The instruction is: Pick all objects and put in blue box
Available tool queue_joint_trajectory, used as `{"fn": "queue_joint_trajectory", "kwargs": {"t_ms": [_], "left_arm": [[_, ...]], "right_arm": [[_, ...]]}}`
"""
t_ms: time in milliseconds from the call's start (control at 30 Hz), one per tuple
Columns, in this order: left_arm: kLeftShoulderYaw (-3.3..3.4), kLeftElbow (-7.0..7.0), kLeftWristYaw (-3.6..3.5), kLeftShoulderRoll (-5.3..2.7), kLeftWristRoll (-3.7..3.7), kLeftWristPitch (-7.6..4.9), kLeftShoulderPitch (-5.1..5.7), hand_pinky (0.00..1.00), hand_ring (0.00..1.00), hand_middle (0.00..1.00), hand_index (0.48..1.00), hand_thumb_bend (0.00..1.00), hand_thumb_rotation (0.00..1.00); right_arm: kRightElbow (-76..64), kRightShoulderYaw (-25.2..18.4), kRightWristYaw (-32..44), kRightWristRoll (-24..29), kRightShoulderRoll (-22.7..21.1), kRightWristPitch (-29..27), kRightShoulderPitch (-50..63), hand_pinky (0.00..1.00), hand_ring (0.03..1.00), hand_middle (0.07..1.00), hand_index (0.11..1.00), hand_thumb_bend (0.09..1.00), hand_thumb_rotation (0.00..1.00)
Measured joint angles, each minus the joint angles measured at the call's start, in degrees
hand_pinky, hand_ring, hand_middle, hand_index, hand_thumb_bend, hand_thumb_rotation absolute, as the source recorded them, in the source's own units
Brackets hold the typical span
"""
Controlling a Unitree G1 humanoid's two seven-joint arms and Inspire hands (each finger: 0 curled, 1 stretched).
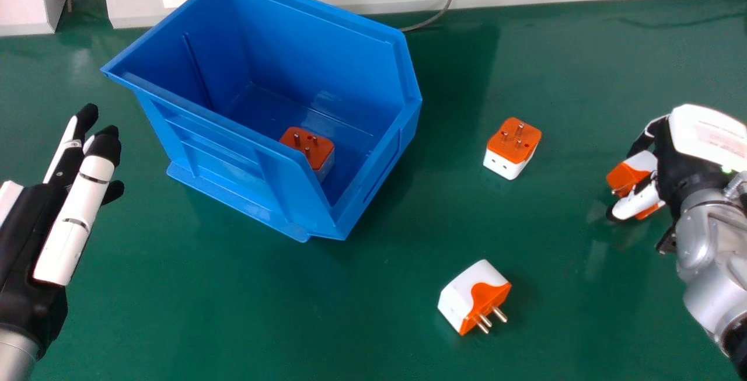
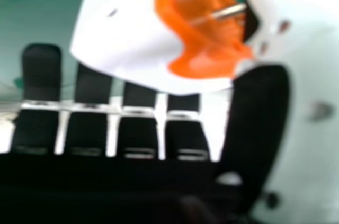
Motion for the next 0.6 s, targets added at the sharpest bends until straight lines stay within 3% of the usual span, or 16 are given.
{"fn": "queue_joint_trajectory", "kwargs": {"t_ms": [300,500,600], "left_arm": [[-1.63,-0.07,1.27,-0.2,1.49,0.23,-0.66,0.91,0.96,0.98,1.0,0.51,1.0],[-2.43,0.43,1.42,-0.29,1.6,0.04,-1.26,0.9,0.96,0.97,1.0,0.5,1.0],[-2.46,1.75,1.33,-0.28,1.6,-0.61,-1.48,0.9,0.95,0.97,1.0,0.5,1.0]], "right_arm": [[-6.59,-0.35,3.28,-0.37,-1.55,2.01,0.96,0.37,0.426,0.527,0.493,0.497,0.0],[-11.6,-0.43,4.55,-0.69,-4.36,1.44,2.36,0.35,0.42,0.522,0.512,0.495,0.0],[-14.96,-0.98,5.57,-0.68,-5.45,0.71,3.76,0.35,0.417,0.519,0.517,0.494,0.0]]}}
